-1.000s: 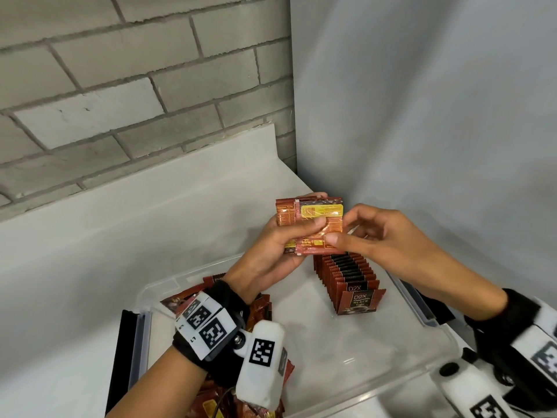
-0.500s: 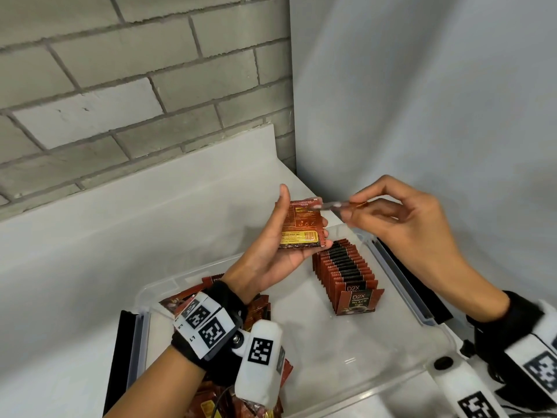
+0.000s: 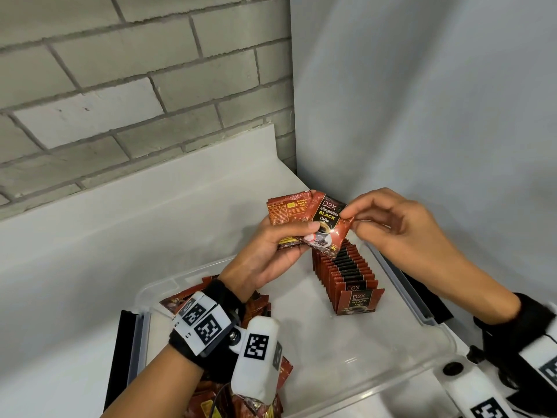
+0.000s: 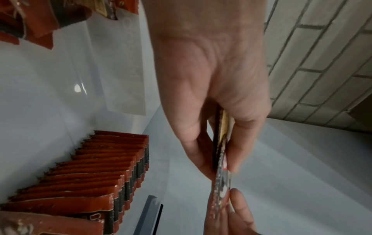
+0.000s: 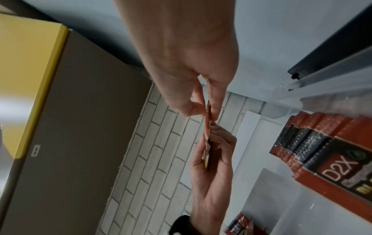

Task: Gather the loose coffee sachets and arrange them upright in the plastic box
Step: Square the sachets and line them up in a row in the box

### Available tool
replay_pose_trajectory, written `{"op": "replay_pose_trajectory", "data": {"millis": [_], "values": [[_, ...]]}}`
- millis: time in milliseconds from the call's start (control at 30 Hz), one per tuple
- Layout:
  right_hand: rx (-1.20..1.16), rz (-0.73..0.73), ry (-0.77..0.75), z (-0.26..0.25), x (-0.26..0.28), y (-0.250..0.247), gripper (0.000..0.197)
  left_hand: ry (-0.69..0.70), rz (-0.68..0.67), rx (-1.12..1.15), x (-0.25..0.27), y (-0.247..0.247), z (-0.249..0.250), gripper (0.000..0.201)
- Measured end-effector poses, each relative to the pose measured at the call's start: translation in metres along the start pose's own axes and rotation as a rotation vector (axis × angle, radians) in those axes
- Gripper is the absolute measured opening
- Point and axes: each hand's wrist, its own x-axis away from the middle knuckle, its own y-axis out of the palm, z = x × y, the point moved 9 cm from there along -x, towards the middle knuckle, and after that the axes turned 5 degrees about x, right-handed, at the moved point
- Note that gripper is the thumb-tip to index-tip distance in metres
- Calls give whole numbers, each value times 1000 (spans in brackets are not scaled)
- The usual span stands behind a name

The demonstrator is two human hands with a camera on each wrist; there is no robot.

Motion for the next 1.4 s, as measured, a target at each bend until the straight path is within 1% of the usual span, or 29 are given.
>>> {"op": "replay_pose_trajectory", "data": {"millis": [100,167,233,333,367,400,500,567,633,700,767,833,933,1000,1067,1167,1200,1400], "values": [[-60,-27,51,1,0,-1,8,-4,-21,-5,1,2,-2,36],[-114,-25,84,3,0,-3,15,-15,-30,-10,1,4,-4,36],[-111,-17,114,6,-1,-5,24,-25,-37,-20,1,3,-5,36],[-91,-74,183,15,-2,-4,40,-29,-62,-45,1,4,-7,37],[-65,-99,196,16,-2,-4,42,-32,-81,-50,1,5,-7,40],[-22,-124,195,18,-1,-5,40,-36,-98,-45,1,7,-8,44],[106,-225,175,18,6,-6,21,-54,-80,13,-1,3,-8,60],[181,-304,144,21,13,-5,14,-48,-79,78,-2,1,-6,64],[303,-362,85,24,22,-1,19,-36,-75,117,-2,0,-4,62],[474,-381,18,28,31,3,21,-26,-70,117,-2,-2,-3,61],[660,-344,-59,32,37,4,22,-22,-69,109,-2,-2,-2,62],[810,-289,-190,31,40,8,32,-23,-69,102,-3,-2,-3,62],[957,-265,-406,27,46,19,42,-27,-60,88,-3,-3,-5,60],[1029,-223,-470,23,48,24,44,-30,-55,80,-3,-4,-5,60],[1088,-179,-495,22,50,27,43,-33,-44,79,-2,-4,-5,58],[1163,-143,-513,23,50,30,42,-45,-11,115,-2,-5,-5,39],[1184,-142,-521,24,50,31,43,-47,6,127,-2,-6,-5,37],[1291,-160,-527,28,50,34,50,-62,50,114,-2,-9,-6,44]]}}
